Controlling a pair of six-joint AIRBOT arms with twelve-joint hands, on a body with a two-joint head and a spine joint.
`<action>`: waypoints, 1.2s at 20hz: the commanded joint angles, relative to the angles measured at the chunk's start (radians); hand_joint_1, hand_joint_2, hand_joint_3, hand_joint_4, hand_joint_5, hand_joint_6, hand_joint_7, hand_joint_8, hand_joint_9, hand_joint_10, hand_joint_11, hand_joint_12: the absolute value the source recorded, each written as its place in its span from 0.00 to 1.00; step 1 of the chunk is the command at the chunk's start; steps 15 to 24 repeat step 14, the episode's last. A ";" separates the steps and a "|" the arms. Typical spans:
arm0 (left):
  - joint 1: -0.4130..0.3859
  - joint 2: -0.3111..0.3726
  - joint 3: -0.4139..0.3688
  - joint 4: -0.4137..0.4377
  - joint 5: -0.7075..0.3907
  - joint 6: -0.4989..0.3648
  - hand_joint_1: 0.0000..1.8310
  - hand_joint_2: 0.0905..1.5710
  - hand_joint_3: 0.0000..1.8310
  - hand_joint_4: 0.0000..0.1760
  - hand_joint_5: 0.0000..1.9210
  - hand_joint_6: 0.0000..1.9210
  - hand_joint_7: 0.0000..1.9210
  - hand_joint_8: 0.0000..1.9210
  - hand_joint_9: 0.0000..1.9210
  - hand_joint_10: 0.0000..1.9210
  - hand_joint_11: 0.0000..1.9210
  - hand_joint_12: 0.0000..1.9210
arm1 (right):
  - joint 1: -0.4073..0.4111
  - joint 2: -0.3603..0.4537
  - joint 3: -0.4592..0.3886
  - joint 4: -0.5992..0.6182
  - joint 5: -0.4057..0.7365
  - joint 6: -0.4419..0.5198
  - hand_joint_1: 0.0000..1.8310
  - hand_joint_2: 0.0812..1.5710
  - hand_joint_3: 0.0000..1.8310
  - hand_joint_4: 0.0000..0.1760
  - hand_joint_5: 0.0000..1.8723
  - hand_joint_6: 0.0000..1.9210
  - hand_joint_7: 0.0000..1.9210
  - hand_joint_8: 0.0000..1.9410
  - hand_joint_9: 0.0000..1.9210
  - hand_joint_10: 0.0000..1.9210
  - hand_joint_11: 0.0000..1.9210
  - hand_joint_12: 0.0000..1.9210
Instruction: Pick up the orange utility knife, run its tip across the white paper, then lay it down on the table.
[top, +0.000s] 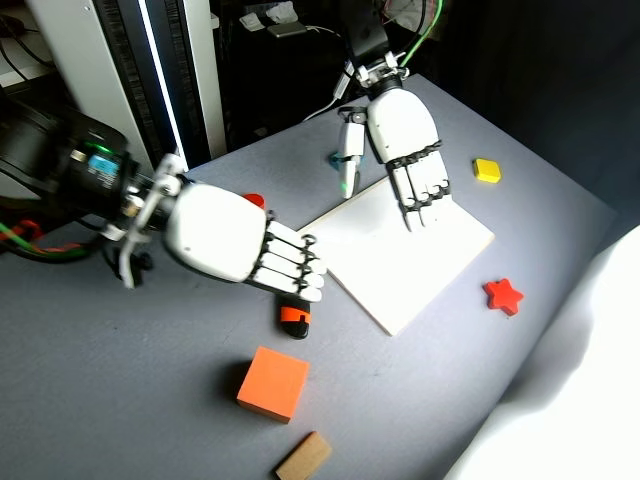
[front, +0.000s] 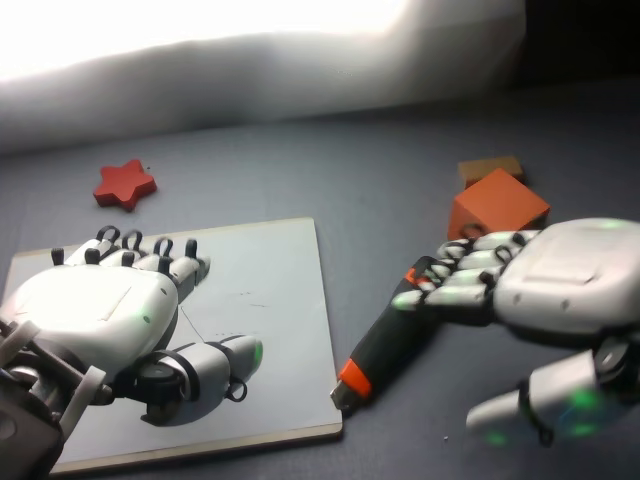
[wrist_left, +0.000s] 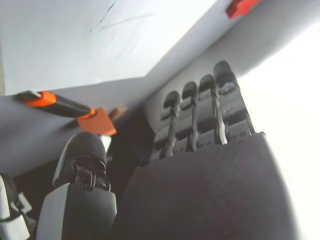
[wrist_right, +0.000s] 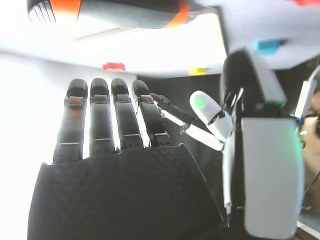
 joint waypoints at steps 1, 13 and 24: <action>0.000 0.002 -0.006 0.077 -0.077 -0.002 0.08 0.82 0.00 0.00 0.32 0.06 0.41 0.07 0.37 0.12 0.08 0.70 | 0.016 0.018 -0.012 0.015 0.036 0.005 0.06 0.78 0.01 0.00 0.07 0.43 0.23 0.28 0.09 0.49 0.00 0.71; -0.023 0.002 -0.022 0.086 -0.089 -0.018 0.16 0.95 0.01 0.00 0.49 0.97 0.54 0.96 0.54 1.00 0.49 1.00 | -0.051 0.210 -0.132 0.071 0.267 -0.032 0.22 0.97 0.04 0.00 0.59 1.00 0.68 1.00 0.71 1.00 0.66 1.00; -0.024 0.002 -0.022 0.086 -0.091 -0.018 0.18 0.96 0.01 0.00 0.49 0.98 0.54 0.96 0.54 1.00 0.49 1.00 | -0.054 0.212 -0.128 0.076 0.272 -0.018 0.20 0.97 0.05 0.00 0.58 1.00 0.67 1.00 0.70 1.00 0.64 1.00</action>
